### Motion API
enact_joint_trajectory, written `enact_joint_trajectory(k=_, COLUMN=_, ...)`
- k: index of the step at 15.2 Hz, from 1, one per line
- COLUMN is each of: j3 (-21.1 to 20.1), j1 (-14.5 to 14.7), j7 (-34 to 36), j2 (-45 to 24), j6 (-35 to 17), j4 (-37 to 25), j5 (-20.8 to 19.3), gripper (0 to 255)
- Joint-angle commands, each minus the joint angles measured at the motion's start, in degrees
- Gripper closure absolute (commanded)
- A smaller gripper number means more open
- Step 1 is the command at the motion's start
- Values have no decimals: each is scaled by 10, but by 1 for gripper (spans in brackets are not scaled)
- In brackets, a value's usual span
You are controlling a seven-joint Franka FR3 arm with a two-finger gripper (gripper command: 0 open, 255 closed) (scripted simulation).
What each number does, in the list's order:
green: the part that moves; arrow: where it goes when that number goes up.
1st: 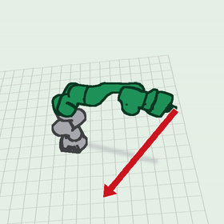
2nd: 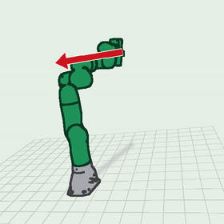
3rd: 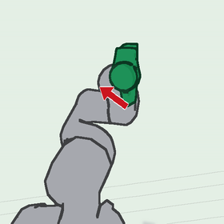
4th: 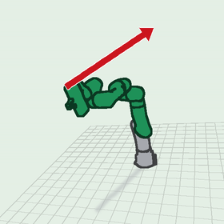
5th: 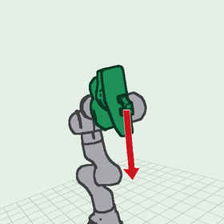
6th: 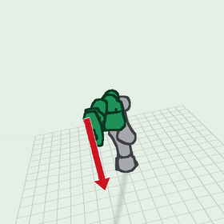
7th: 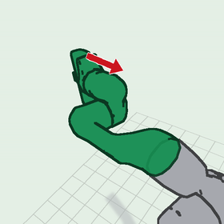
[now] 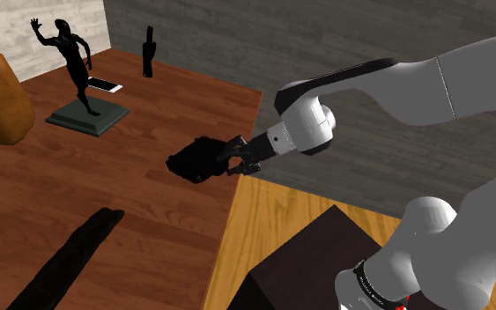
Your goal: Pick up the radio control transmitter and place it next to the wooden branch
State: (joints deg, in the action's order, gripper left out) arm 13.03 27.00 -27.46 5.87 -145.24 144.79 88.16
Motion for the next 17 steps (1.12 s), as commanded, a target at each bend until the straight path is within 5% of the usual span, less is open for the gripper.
enact_joint_trajectory(k=1, j3=0, j1=-2, j7=27, j2=16, j6=-1, j4=0, j5=-25, gripper=255)
enact_joint_trajectory(k=17, j3=-28, j1=-10, j7=202, j2=112, j6=-7, j4=-1, j5=-164, gripper=255)
